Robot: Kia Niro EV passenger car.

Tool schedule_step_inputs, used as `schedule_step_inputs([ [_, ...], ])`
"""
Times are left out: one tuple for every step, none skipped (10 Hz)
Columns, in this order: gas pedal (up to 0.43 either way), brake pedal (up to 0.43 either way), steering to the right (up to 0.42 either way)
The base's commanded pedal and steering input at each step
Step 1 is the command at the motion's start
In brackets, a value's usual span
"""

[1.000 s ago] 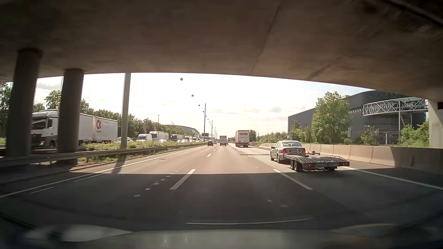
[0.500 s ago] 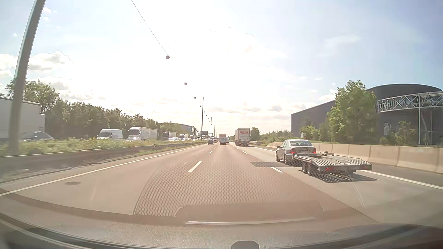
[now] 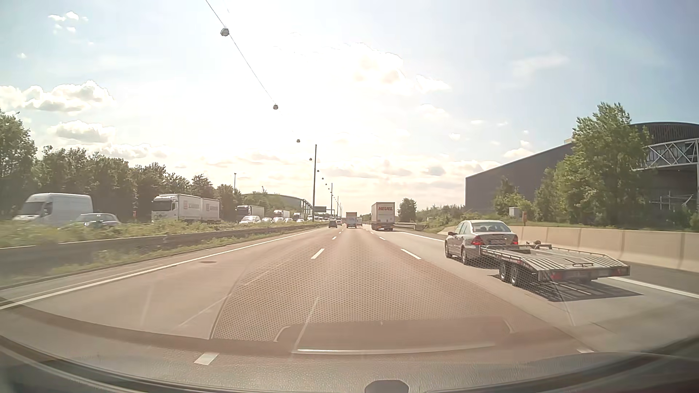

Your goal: Follow the waypoints while adhering to traffic rules and regulations

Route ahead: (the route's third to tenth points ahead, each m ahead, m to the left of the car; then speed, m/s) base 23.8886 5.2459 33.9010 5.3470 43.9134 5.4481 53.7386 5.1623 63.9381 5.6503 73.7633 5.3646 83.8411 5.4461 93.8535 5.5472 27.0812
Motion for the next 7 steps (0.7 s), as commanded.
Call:
schedule_step_inputs([
  [0.000,0.000,0.000],
  [0.000,0.000,0.000],
  [0.000,0.000,-0.001],
  [0.000,0.000,0.000],
  [0.000,0.000,0.000],
  [0.028,0.000,0.000],
  [0.028,0.000,0.000],
])
